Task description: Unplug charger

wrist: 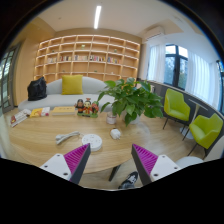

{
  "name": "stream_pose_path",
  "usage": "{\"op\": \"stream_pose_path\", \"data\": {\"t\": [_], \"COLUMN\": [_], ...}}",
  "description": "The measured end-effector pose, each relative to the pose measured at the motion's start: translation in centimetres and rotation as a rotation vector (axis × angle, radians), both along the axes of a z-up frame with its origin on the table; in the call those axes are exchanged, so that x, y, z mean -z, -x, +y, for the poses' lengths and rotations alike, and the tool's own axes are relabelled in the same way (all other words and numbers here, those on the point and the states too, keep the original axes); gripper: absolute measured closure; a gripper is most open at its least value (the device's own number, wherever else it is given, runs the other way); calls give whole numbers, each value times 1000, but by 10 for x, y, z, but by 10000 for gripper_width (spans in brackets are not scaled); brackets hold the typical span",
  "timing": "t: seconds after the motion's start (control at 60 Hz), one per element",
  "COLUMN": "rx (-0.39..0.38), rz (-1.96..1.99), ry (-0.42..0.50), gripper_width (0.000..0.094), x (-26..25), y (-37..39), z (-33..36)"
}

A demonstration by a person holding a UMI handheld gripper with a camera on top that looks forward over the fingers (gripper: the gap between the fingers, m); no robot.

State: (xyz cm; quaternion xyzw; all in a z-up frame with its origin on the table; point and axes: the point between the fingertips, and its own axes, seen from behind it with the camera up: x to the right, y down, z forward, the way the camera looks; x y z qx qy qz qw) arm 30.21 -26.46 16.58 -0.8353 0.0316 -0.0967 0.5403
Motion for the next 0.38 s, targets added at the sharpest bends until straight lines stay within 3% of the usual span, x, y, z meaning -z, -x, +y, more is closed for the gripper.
{"op": "stream_pose_path", "data": {"t": [0.383], "rx": [-14], "rz": [0], "ry": [-32], "gripper_width": [82], "x": [-21], "y": [17], "z": [-46]}}
